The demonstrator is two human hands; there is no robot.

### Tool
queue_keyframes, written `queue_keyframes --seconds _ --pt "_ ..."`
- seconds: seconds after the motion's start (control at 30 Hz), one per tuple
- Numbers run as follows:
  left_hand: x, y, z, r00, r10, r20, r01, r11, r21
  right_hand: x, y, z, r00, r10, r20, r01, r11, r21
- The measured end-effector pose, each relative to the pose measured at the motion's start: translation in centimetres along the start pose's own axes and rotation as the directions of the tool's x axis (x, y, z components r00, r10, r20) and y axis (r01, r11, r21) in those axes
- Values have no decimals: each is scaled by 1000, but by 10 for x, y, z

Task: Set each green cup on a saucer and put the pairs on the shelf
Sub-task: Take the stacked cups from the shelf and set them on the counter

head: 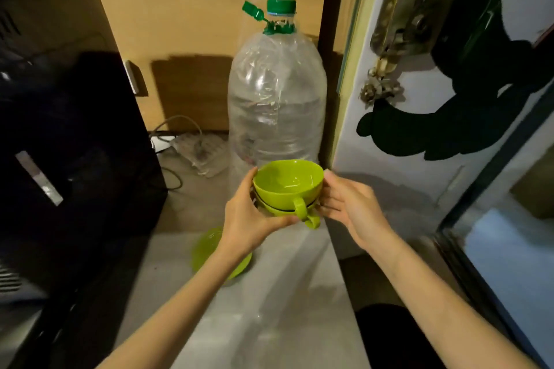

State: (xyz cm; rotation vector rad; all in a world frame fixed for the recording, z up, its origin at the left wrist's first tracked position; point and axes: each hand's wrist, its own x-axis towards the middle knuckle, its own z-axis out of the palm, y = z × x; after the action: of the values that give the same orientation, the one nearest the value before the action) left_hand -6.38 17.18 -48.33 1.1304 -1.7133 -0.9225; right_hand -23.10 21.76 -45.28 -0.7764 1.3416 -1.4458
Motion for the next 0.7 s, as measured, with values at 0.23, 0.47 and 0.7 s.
queue_keyframes --seconds 0.23,0.47,0.7 --pt "-39 -65 26 988 -137 69 132 988 77 -1 85 -10 979 178 -100 -170 982 81" --pt "-54 -92 38 968 -222 114 209 971 112 3 124 -21 963 252 -95 -249 968 40" --pt "-54 -103 43 961 -239 139 221 966 130 4 134 -25 965 248 -80 -247 969 25"
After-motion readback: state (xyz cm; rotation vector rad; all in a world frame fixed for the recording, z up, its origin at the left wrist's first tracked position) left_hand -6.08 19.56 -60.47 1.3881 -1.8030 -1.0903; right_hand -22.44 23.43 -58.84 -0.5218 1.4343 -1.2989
